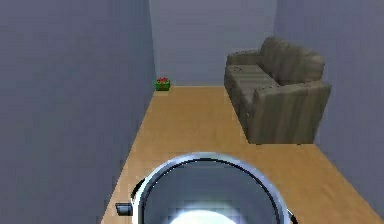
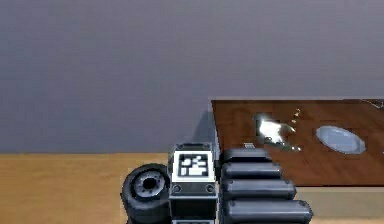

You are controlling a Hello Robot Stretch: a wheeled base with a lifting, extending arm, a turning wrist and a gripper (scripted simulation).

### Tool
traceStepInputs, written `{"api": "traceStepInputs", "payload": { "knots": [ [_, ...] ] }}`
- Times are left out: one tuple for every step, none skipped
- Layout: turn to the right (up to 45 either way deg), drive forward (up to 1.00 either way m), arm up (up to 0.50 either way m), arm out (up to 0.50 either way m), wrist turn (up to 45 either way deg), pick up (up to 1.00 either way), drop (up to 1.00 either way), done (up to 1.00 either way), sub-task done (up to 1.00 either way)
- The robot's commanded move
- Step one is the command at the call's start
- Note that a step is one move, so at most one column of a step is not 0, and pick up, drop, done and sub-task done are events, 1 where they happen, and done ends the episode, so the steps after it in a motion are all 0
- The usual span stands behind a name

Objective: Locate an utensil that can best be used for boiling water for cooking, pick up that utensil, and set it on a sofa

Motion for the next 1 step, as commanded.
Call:
{"api": "traceStepInputs", "payload": {
  "knots": [
    [3.0,0.0,0.0,0.0,0.0,0.0,0.0,0.0,0.0]
  ]
}}
